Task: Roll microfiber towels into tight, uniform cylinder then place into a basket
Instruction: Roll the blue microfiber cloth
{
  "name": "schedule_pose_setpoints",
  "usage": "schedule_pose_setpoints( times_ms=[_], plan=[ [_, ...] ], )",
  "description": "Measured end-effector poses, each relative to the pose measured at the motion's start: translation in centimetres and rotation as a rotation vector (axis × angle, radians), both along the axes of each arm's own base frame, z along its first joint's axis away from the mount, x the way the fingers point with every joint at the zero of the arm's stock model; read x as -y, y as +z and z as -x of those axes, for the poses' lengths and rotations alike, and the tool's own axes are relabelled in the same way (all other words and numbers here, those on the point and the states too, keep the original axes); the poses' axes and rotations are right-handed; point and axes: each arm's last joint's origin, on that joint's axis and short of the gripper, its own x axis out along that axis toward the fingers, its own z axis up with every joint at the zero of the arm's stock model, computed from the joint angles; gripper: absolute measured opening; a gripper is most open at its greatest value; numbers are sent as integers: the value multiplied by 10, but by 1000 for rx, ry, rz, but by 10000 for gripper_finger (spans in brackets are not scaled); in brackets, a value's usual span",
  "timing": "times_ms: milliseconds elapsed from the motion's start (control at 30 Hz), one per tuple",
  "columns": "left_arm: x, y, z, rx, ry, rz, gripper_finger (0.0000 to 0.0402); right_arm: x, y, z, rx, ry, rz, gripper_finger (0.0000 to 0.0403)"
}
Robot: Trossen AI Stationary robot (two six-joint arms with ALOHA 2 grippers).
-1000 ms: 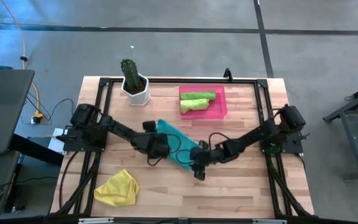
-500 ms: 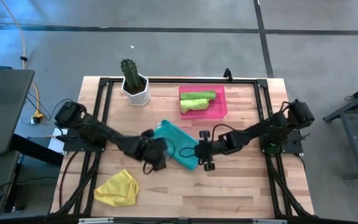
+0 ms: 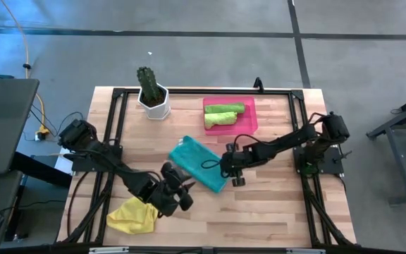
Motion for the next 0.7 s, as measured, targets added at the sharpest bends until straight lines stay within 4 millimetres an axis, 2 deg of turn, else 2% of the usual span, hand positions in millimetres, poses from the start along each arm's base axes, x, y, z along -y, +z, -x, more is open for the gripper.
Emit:
schedule_pose_setpoints(
  times_ms=[200, 367, 500, 700],
  plan=[
    [0, 6, -6, 71, 1, -4, 117, -8, -1, 0, 8, -131, -82, 144],
    [5, 15, -14, 147, -66, 4, 117, -17, -7, 1, -5, -147, -99, 144],
    [11, 22, -18, 184, -153, -21, 117, -23, -17, -4, 8, -235, -154, 144],
    [20, 33, -21, 261, -234, -70, 117, -35, -24, -12, 78, -303, -215, 144]
  ],
)
